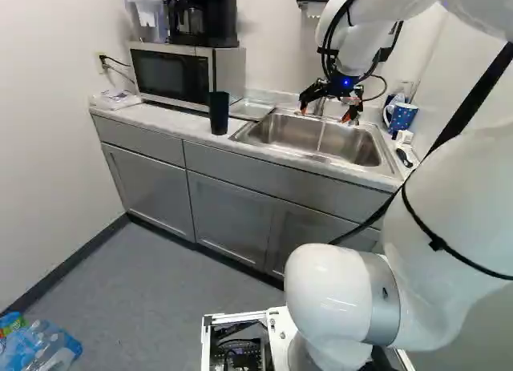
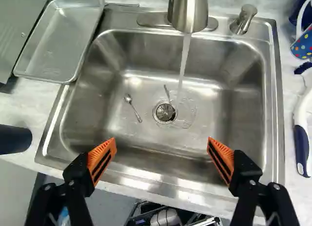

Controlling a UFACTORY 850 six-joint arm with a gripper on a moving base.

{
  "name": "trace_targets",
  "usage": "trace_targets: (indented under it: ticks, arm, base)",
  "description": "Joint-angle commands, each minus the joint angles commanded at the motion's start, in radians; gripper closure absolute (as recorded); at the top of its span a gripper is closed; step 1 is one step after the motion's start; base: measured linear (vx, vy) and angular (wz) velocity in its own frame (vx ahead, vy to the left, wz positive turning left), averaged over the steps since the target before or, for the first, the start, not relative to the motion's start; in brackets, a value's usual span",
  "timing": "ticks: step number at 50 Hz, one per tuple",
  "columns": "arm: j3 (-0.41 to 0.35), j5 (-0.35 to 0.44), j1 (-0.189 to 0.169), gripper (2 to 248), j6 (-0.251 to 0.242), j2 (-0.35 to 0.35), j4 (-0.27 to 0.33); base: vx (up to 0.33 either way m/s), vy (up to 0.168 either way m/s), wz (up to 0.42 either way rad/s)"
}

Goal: Rinse the cup and place it in the tray

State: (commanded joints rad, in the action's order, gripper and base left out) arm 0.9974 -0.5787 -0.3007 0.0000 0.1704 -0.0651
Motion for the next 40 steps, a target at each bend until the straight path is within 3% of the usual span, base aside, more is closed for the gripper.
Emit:
trace_targets:
  ticks: [15,40]
  arm:
    - [-0.003,0.000,0.011,3,0.000,0.004,0.000]
    - [-0.013,0.000,0.103,3,0.000,0.014,0.000]
  base:
    - [0.000,0.000,0.000]
    - [0.000,0.000,0.000]
